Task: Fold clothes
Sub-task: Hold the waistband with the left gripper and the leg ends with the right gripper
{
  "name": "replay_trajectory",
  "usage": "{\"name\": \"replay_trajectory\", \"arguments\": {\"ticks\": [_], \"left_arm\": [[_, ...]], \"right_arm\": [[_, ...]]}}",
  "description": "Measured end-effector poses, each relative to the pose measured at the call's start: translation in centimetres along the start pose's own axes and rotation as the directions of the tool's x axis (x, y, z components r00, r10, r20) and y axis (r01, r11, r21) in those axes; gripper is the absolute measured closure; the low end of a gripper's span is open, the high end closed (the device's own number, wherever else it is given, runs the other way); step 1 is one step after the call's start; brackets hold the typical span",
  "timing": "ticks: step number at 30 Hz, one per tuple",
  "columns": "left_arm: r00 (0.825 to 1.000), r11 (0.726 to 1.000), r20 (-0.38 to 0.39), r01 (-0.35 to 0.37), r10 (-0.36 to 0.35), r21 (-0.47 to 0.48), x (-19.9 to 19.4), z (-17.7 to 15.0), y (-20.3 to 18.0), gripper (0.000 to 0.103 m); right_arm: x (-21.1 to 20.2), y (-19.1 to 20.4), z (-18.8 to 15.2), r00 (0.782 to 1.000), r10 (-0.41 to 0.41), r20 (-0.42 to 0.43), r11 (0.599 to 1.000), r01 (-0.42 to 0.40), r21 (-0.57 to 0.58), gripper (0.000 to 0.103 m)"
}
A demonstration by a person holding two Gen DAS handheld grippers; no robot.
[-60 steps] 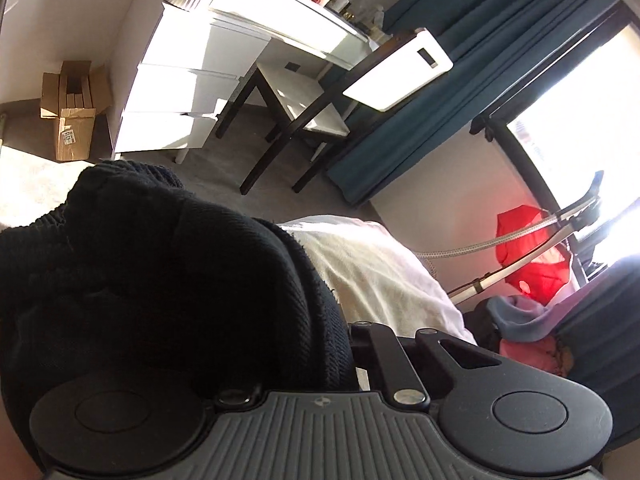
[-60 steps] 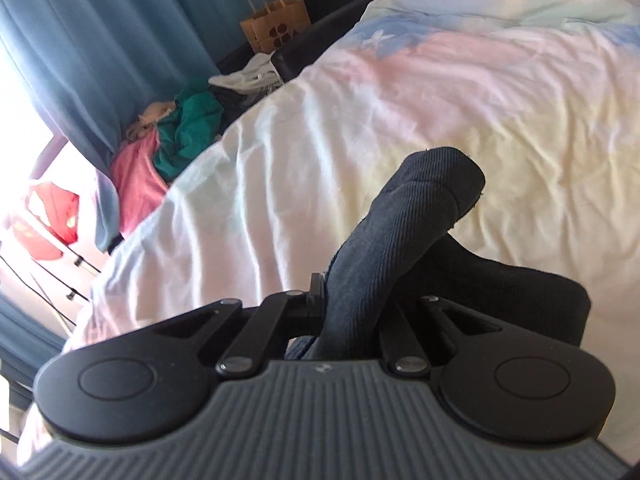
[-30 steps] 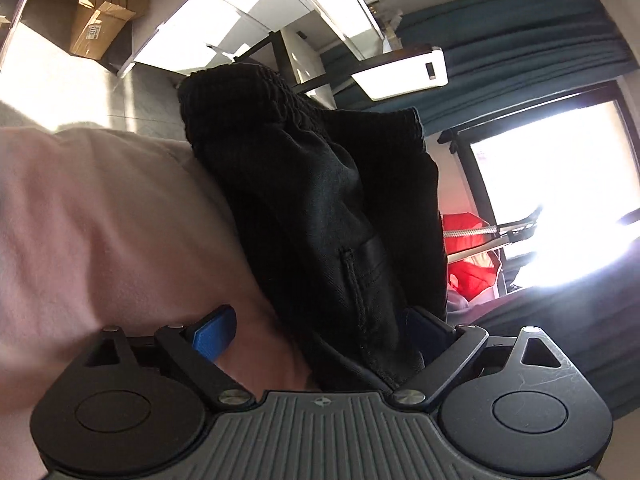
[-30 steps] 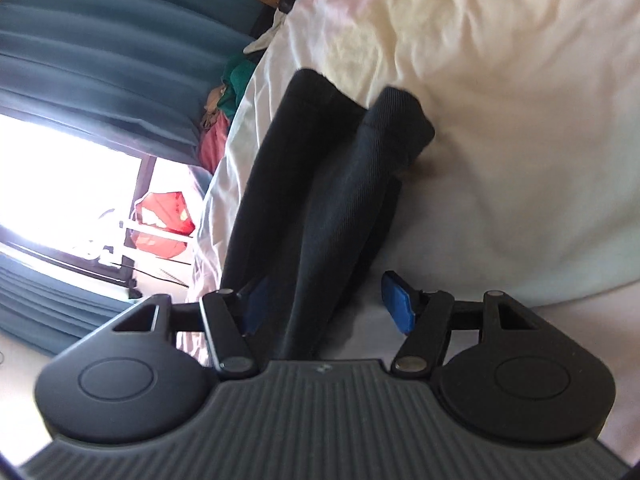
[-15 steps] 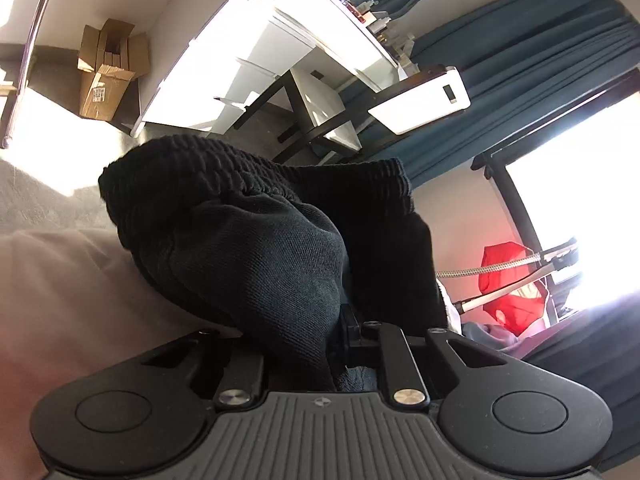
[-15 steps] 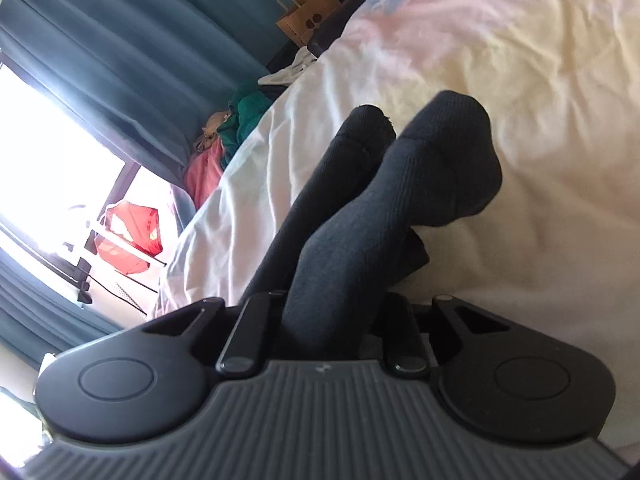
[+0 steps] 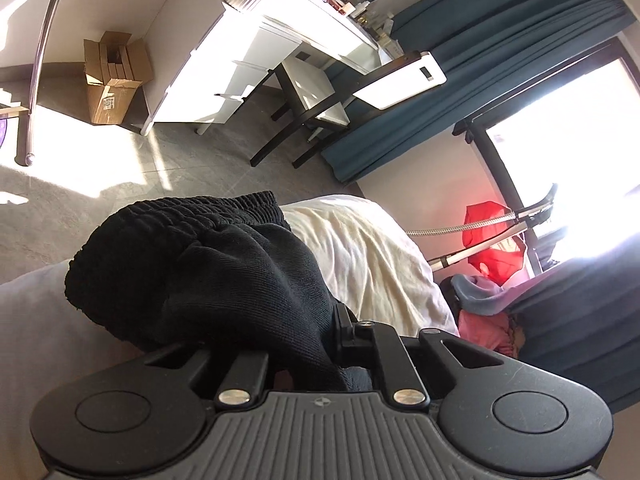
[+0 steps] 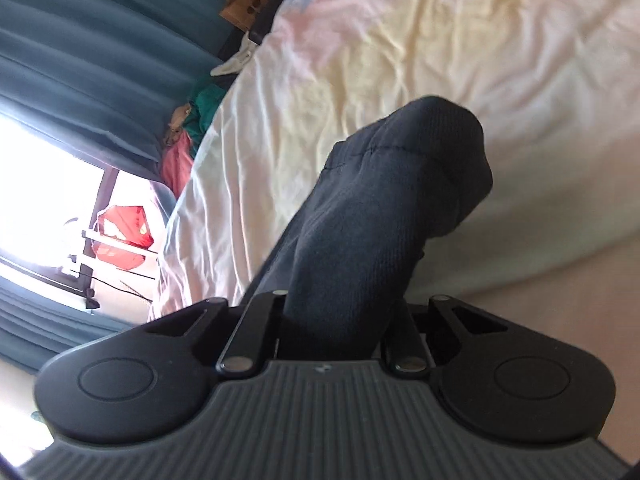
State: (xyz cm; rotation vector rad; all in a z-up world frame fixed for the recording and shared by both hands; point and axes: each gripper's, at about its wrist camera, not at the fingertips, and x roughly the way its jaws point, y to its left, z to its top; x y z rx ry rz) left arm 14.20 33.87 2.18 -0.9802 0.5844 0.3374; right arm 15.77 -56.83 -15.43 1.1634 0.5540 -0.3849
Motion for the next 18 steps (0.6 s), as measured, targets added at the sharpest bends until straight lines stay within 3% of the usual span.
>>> {"name": "replay_trajectory", "arguments": {"ticks": [5, 12, 13, 15, 17, 18], "left_arm": [[0.999, 0.999, -0.044, -0.029, 0.031, 0.037, -1.7, -2.4, 5.0, 0.091], [0.999, 0.989, -0.044, 0.022, -0.015, 0.148, -1.7, -4.6, 8.1, 0.081], [0.999, 0.987, -0.05, 0.011, -0.003, 0.162, -1.9, -4.7, 8.1, 0.077], [0.998, 0.981, -0.05, -0.025, 0.035, 0.194, -2.7, -5.0, 7.9, 0.057], [0.997, 0.968, -0.055, -0.036, 0.051, 0.25, -3.6, -5.5, 7.7, 0.054], [0.997, 0.958, -0.054, -0.04, 0.058, 0.284, -4.1, -5.9, 7.6, 0.046]], "right_arm": [[-1.7, -4.9, -1.5, 0.996, 0.047, -0.077, 0.994, -0.039, 0.1, 0.085], [-0.9, -5.9, -1.5, 0.991, 0.1, -0.084, 0.988, -0.089, 0.123, 0.084], [-0.8, -6.0, -1.5, 0.991, 0.107, -0.085, 0.987, -0.096, 0.126, 0.084], [-0.6, -6.3, -1.5, 0.989, 0.122, -0.087, 0.985, -0.11, 0.133, 0.084], [-0.3, -6.6, -1.6, 0.987, 0.137, -0.089, 0.982, -0.124, 0.14, 0.084], [-0.2, -6.7, -1.6, 0.986, 0.144, -0.089, 0.981, -0.13, 0.142, 0.083]]}}
